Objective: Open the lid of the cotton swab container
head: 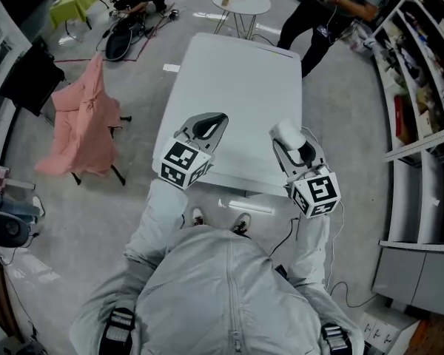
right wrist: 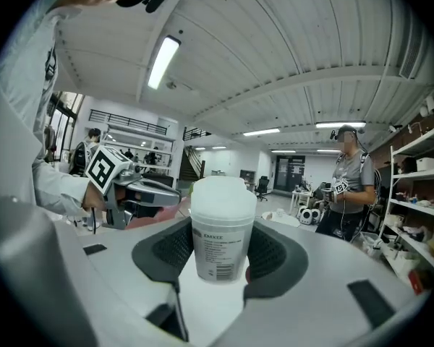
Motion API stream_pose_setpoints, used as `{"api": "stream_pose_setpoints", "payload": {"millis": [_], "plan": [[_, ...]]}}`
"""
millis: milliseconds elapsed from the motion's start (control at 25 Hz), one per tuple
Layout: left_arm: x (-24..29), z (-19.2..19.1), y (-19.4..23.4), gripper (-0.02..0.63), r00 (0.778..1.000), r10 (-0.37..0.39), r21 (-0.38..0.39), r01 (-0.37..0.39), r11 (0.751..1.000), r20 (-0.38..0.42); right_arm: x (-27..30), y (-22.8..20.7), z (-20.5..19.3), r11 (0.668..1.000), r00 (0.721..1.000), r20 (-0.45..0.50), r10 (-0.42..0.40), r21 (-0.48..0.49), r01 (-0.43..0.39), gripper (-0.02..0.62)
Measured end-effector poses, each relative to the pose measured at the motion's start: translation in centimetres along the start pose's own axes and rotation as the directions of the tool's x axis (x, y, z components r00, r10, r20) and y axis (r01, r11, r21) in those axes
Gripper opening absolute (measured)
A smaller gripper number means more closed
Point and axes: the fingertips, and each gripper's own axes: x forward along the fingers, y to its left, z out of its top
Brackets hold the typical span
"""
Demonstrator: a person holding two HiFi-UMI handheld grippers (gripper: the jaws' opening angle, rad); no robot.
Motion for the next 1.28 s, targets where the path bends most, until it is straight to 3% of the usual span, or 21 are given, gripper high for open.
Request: {"api": "stream_pose_setpoints", "payload": {"millis": [360, 960, 1280], "plan": [[0.1, 5.2, -1.6, 0.028, 0.996, -0.008, 0.046, 0.004, 0.999, 0.086, -3.0, -1.1, 3.9, 1.0, 0.998, 0.059, -0.015, -0.015, 0.016, 0.229], [0.8, 7.9, -1.9, 0.028, 0.99, -0.03, 0.085, 0.018, 0.996, 0.136, -3.0, -2.9, 5.9, 1.0, 0.995, 0.102, 0.011, -0.009, -0.01, 0.229], [1.8, 7.7, -2.6, 0.028, 0.986, -0.121, 0.116, 0.108, 0.987, 0.114, -1.3, -3.3, 5.3, 0.998, 0.995, 0.082, 0.054, -0.02, -0.052, 0.229]]}}
